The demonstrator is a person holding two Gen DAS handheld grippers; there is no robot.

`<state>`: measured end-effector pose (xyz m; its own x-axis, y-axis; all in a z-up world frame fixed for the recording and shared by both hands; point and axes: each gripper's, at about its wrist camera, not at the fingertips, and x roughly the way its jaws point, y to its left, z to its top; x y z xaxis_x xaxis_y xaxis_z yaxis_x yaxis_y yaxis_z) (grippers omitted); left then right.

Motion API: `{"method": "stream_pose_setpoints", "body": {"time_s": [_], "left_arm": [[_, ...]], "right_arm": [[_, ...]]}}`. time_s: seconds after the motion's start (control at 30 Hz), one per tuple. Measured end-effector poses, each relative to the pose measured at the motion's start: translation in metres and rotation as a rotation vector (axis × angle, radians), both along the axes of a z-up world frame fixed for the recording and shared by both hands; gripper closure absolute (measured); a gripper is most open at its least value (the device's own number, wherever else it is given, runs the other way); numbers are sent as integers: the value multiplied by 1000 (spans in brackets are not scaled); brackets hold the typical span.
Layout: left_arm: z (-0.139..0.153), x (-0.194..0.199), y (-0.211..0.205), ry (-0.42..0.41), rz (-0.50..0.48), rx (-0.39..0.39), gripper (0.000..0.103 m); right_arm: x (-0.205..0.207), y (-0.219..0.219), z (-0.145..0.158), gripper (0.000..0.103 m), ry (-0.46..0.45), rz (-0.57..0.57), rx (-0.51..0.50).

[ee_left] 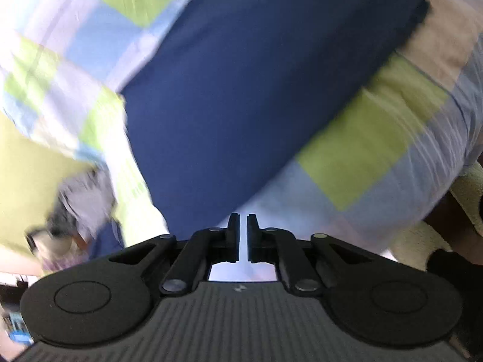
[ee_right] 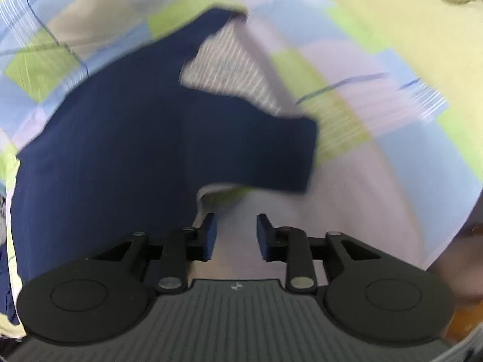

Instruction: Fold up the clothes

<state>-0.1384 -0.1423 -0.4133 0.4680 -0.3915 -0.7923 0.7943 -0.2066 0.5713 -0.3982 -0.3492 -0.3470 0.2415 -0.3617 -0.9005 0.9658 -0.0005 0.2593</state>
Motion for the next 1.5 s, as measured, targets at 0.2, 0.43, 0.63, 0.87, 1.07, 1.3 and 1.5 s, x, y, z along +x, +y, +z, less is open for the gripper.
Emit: {"method": "stream_pose_setpoints", "body": {"time_s": [0.2, 0.43, 0.63, 0.87, 1.07, 1.3, 1.5], "left_arm": [[-13, -21, -45, 21, -176, -18, 90], [-24, -45, -69, 76, -212, 4, 89], [-8, -77, -66, 297, -265, 0, 71], [-17, -100, -68, 299, -293, 30, 70], [-14, -67, -37, 162, -289, 63, 59], [-25, 31, 24, -78, -200, 122, 59], [-53, 72, 46, -151, -338, 153, 60]], "right_arm": [[-46, -15, -24, 75, -112, -218, -22], [-55, -49, -59, 102, -168, -275, 2], [-73, -61, -14, 103, -35, -200, -137], [-61, -68, -42, 87, 176, -197, 24], [-27, -7, -18, 58, -199, -229, 56], [51, 53, -57, 58, -381, -187, 256], [93, 77, -66, 58, -346, -245, 201]]}}
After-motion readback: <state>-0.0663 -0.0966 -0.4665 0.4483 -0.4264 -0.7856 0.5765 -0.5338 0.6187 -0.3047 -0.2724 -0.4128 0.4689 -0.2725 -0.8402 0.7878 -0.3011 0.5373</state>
